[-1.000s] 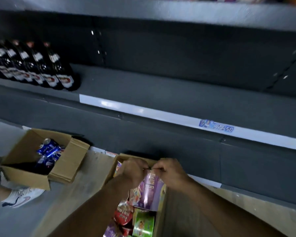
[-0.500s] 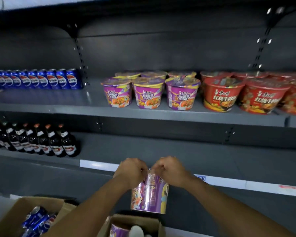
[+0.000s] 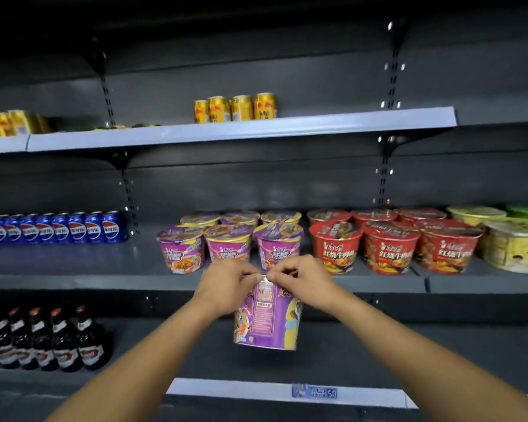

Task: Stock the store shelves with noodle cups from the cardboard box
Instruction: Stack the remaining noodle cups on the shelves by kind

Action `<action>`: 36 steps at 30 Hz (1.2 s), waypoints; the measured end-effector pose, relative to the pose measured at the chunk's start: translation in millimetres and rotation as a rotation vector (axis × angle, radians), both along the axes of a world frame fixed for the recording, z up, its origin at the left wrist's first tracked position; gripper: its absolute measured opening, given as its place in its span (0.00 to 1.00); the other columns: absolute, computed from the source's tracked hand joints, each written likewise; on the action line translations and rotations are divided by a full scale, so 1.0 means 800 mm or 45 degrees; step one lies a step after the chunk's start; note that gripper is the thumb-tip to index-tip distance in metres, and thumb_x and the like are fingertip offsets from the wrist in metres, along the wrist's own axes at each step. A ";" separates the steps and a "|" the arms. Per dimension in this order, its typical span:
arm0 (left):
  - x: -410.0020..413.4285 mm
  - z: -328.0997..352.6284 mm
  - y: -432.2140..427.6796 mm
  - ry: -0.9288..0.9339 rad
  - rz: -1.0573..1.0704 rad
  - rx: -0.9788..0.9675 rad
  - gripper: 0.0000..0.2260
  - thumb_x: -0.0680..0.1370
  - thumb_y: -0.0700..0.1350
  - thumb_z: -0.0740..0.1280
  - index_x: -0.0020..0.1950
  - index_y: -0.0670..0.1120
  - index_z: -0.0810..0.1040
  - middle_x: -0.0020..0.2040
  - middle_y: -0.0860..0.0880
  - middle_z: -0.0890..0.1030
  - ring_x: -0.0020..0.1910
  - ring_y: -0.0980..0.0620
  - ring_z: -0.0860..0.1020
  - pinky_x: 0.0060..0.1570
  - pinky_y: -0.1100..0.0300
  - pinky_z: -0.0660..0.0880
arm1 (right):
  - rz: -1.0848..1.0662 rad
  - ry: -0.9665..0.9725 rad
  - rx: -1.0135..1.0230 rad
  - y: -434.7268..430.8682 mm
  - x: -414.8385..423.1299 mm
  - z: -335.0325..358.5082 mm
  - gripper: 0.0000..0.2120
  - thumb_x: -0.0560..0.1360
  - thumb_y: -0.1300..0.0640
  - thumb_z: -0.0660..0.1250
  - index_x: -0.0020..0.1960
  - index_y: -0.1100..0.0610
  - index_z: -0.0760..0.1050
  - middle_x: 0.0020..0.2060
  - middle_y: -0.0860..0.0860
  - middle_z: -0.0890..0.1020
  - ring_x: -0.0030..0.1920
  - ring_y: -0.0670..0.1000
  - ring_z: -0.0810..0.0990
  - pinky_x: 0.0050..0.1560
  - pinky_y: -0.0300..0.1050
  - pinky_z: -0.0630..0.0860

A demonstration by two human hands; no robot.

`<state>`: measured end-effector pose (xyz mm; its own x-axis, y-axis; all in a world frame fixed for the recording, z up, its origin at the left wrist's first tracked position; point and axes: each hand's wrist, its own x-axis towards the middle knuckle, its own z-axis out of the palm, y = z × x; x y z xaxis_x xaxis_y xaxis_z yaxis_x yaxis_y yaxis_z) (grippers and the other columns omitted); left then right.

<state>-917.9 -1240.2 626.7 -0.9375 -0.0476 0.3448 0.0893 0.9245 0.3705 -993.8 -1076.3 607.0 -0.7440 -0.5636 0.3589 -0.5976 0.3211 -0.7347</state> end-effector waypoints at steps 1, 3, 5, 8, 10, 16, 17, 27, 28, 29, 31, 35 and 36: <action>-0.003 0.011 0.006 0.044 -0.015 0.036 0.10 0.79 0.50 0.64 0.46 0.49 0.84 0.42 0.55 0.83 0.43 0.54 0.79 0.44 0.56 0.75 | -0.010 0.019 -0.022 0.009 -0.006 0.009 0.04 0.74 0.52 0.70 0.44 0.51 0.83 0.39 0.42 0.83 0.42 0.40 0.81 0.43 0.37 0.76; -0.009 0.030 0.015 0.116 -0.050 0.119 0.09 0.79 0.49 0.65 0.49 0.49 0.84 0.44 0.57 0.84 0.45 0.57 0.80 0.46 0.58 0.75 | -0.010 0.032 -0.058 0.032 -0.019 0.024 0.03 0.74 0.51 0.70 0.45 0.48 0.83 0.41 0.43 0.84 0.43 0.40 0.81 0.46 0.39 0.77; -0.017 0.046 0.023 0.176 -0.077 0.214 0.07 0.78 0.48 0.66 0.48 0.49 0.84 0.40 0.61 0.82 0.45 0.59 0.80 0.47 0.61 0.75 | 0.006 -0.002 -0.122 0.055 -0.032 0.036 0.04 0.74 0.51 0.70 0.47 0.49 0.82 0.45 0.43 0.84 0.46 0.41 0.82 0.48 0.41 0.78; -0.032 0.069 0.035 0.252 -0.076 0.368 0.06 0.77 0.47 0.67 0.49 0.50 0.84 0.41 0.64 0.82 0.45 0.62 0.80 0.48 0.63 0.75 | 0.064 -0.078 -0.228 0.092 -0.046 0.055 0.06 0.76 0.55 0.68 0.51 0.53 0.81 0.47 0.44 0.84 0.46 0.38 0.81 0.46 0.33 0.75; -0.044 0.080 0.039 0.285 -0.102 0.506 0.06 0.77 0.47 0.67 0.49 0.52 0.84 0.46 0.59 0.84 0.48 0.60 0.80 0.53 0.58 0.76 | 0.074 -0.092 -0.230 0.115 -0.059 0.064 0.09 0.77 0.56 0.66 0.56 0.52 0.79 0.50 0.44 0.83 0.51 0.39 0.80 0.48 0.31 0.73; -0.069 0.096 0.056 0.337 -0.252 1.016 0.08 0.78 0.43 0.66 0.54 0.46 0.83 0.52 0.49 0.84 0.54 0.48 0.81 0.57 0.51 0.78 | 0.223 -0.238 -0.380 0.157 -0.095 0.088 0.21 0.70 0.49 0.70 0.62 0.40 0.75 0.61 0.45 0.78 0.62 0.48 0.77 0.64 0.55 0.73; -0.072 0.097 0.060 0.346 -0.282 1.102 0.09 0.79 0.42 0.64 0.55 0.44 0.82 0.52 0.47 0.84 0.54 0.47 0.81 0.54 0.55 0.79 | 0.257 -0.271 -0.388 0.160 -0.098 0.094 0.23 0.68 0.47 0.71 0.63 0.39 0.74 0.62 0.45 0.77 0.62 0.49 0.77 0.64 0.57 0.73; -0.104 0.095 0.057 0.314 -0.343 1.516 0.10 0.80 0.43 0.60 0.55 0.46 0.79 0.46 0.48 0.85 0.43 0.53 0.83 0.37 0.61 0.80 | 0.563 -0.496 -0.562 0.130 -0.115 0.119 0.19 0.66 0.57 0.70 0.57 0.51 0.77 0.48 0.49 0.83 0.46 0.47 0.82 0.39 0.39 0.76; -0.108 0.095 0.051 0.315 -0.331 1.523 0.10 0.79 0.44 0.60 0.55 0.46 0.79 0.47 0.47 0.84 0.44 0.53 0.83 0.37 0.60 0.80 | 0.565 -0.477 -0.576 0.122 -0.120 0.119 0.18 0.66 0.58 0.70 0.56 0.52 0.78 0.46 0.49 0.84 0.45 0.47 0.82 0.37 0.38 0.75; -0.114 0.096 0.044 0.314 -0.322 1.533 0.10 0.79 0.44 0.60 0.56 0.47 0.79 0.48 0.47 0.84 0.45 0.52 0.83 0.37 0.59 0.80 | 0.561 -0.454 -0.594 0.113 -0.126 0.118 0.17 0.66 0.58 0.70 0.55 0.54 0.78 0.44 0.49 0.84 0.43 0.47 0.82 0.38 0.38 0.75; -0.130 0.097 0.028 0.308 -0.289 1.548 0.11 0.80 0.45 0.60 0.57 0.48 0.79 0.50 0.46 0.84 0.47 0.51 0.82 0.42 0.56 0.81 | 0.539 -0.407 -0.634 0.092 -0.138 0.117 0.17 0.65 0.59 0.72 0.54 0.56 0.79 0.44 0.52 0.84 0.45 0.50 0.82 0.43 0.43 0.76; -0.173 0.102 -0.006 0.276 -0.227 1.508 0.12 0.82 0.46 0.57 0.62 0.52 0.77 0.50 0.45 0.84 0.49 0.48 0.82 0.50 0.51 0.78 | 0.401 -0.295 -0.646 0.050 -0.169 0.119 0.17 0.66 0.63 0.75 0.54 0.57 0.80 0.50 0.55 0.84 0.50 0.53 0.83 0.48 0.44 0.80; -0.185 0.102 -0.015 0.266 -0.200 1.479 0.12 0.83 0.47 0.56 0.62 0.53 0.76 0.50 0.44 0.84 0.50 0.48 0.82 0.50 0.50 0.78 | 0.356 -0.269 -0.632 0.039 -0.177 0.120 0.16 0.67 0.63 0.75 0.54 0.57 0.80 0.50 0.55 0.84 0.50 0.52 0.83 0.49 0.46 0.80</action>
<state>-1065.8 -1252.3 708.6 -0.8918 -0.3218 0.3181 0.3299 0.0187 0.9438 -1135.8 -1045.4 703.3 -0.6759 -0.5510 0.4895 -0.4344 -0.2387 -0.8685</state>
